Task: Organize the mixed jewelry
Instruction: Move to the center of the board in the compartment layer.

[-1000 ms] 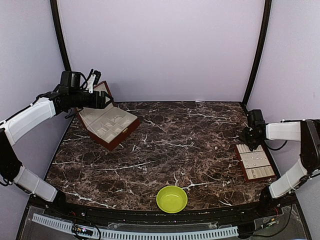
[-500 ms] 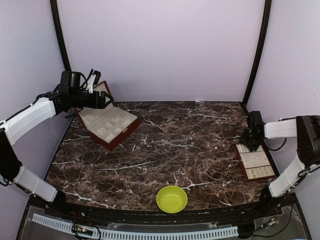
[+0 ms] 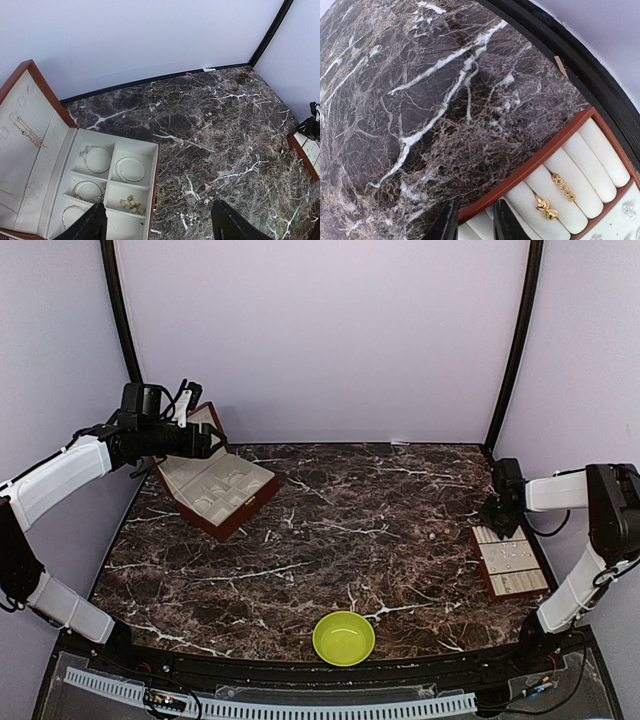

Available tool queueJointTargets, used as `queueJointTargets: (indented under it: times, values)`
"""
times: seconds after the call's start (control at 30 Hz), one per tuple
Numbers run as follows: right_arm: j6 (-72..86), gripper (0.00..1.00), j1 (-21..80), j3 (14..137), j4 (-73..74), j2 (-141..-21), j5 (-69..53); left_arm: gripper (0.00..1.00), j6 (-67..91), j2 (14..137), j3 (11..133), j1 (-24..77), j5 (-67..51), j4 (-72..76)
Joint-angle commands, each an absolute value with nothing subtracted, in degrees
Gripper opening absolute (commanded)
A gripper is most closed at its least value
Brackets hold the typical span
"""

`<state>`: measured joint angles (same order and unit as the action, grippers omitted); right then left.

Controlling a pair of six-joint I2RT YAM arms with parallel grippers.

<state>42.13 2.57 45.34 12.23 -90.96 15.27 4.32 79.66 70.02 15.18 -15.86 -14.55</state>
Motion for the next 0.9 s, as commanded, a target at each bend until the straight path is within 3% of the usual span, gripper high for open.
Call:
queueJointTargets:
  times: [0.0, 0.63, 0.87]
  values:
    - [40.7, 0.23, 2.2, 47.3, 13.3, -93.2, 13.9, 0.74, 4.5, 77.8, 69.3, 15.4, -16.6, -13.4]
    - [37.4, 0.08, 2.7, 52.4, 13.0, -99.2, 10.4, 0.74, 4.7, 77.7, 69.2, 15.4, -17.1, -13.3]
    - [34.2, 0.07, 4.9, 56.3, 13.7, -100.9, 11.5, 0.75, 4.9, 77.8, 69.1, 15.4, -17.4, -13.2]
